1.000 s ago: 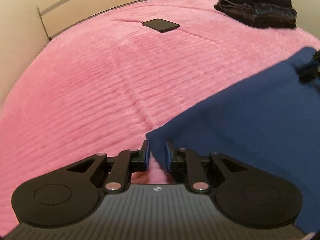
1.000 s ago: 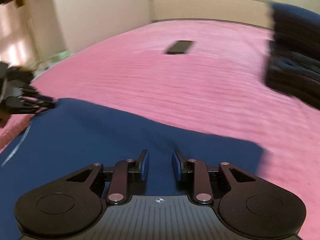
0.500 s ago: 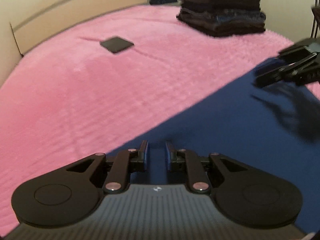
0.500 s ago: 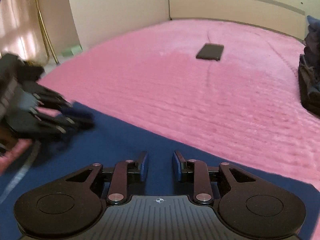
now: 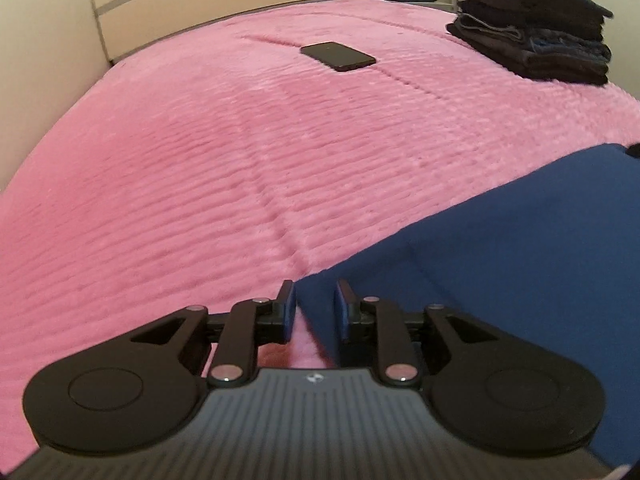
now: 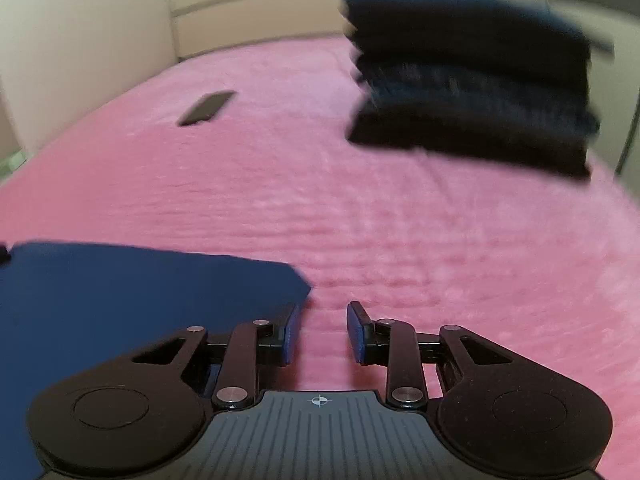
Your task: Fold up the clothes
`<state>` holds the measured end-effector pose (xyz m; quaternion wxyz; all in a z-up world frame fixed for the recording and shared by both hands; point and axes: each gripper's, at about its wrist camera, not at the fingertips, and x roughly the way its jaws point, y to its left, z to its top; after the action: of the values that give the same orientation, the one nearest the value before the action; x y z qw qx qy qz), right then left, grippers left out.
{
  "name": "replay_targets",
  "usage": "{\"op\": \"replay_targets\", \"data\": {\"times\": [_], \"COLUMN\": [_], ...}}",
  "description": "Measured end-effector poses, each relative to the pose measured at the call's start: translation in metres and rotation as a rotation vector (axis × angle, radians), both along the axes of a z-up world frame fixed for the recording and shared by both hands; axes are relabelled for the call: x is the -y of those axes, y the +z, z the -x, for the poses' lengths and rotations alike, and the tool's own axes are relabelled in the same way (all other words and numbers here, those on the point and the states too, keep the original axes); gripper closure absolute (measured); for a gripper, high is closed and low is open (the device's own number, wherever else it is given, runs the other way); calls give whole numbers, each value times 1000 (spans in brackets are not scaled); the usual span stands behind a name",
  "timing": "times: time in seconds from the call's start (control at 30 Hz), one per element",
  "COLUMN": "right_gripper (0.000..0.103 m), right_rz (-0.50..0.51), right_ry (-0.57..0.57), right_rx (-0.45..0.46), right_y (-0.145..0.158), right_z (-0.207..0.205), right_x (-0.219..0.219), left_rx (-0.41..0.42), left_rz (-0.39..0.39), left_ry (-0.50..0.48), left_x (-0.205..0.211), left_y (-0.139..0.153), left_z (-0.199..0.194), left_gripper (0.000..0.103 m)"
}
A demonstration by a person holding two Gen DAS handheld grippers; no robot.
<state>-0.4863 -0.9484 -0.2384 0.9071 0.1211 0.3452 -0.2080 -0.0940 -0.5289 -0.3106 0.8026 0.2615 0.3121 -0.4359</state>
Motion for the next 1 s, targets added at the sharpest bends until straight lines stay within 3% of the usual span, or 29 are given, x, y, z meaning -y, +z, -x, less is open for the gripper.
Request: {"op": "replay_targets", "data": {"times": [0.07, 0.13, 0.2, 0.23, 0.33, 0.4, 0.47, 0.53, 0.67, 0.83, 0.9, 1.0], "right_gripper": [72, 64, 27, 26, 26, 26, 26, 26, 26, 26, 42, 45], "right_rz": [9, -6, -21, -21, -36, -40, -32, -4, 66, 240, 317, 398], "right_ry": [46, 103, 186, 221, 271, 181, 133, 209, 448, 727, 781, 829], "right_rx": [49, 107, 121, 99, -42, -34, 9, 82, 117, 40, 4, -47], "right_y": [16, 25, 18, 9, -26, -25, -5, 16, 23, -6, -21, -43], "right_z": [12, 26, 35, 37, 39, 48, 55, 58, 37, -5, -18, -33], "right_x": [-32, -70, -109, -125, -157, -165, -183, -218, -303, -409, -432, -452], "left_rx": [31, 48, 30, 17, -36, -61, -27, 16, -11, -26, -28, -36], "left_rz": [-17, -1, 44, 64, 72, 9, -50, -66, 4, 35, 43, 47], "left_ry": [16, 27, 23, 16, -27, -57, -77, -65, 4, 11, 7, -10], "left_x": [-6, -26, -49, -60, -91, -107, -122, -142, -183, -213, -220, -230], "left_y": [6, 18, 30, 35, 30, 14, 2, 3, 20, 27, 27, 26], "left_z": [7, 24, 44, 55, 87, 104, 121, 133, 142, 155, 159, 167], "left_gripper": [84, 84, 84, 84, 84, 84, 84, 83, 83, 80, 78, 77]}}
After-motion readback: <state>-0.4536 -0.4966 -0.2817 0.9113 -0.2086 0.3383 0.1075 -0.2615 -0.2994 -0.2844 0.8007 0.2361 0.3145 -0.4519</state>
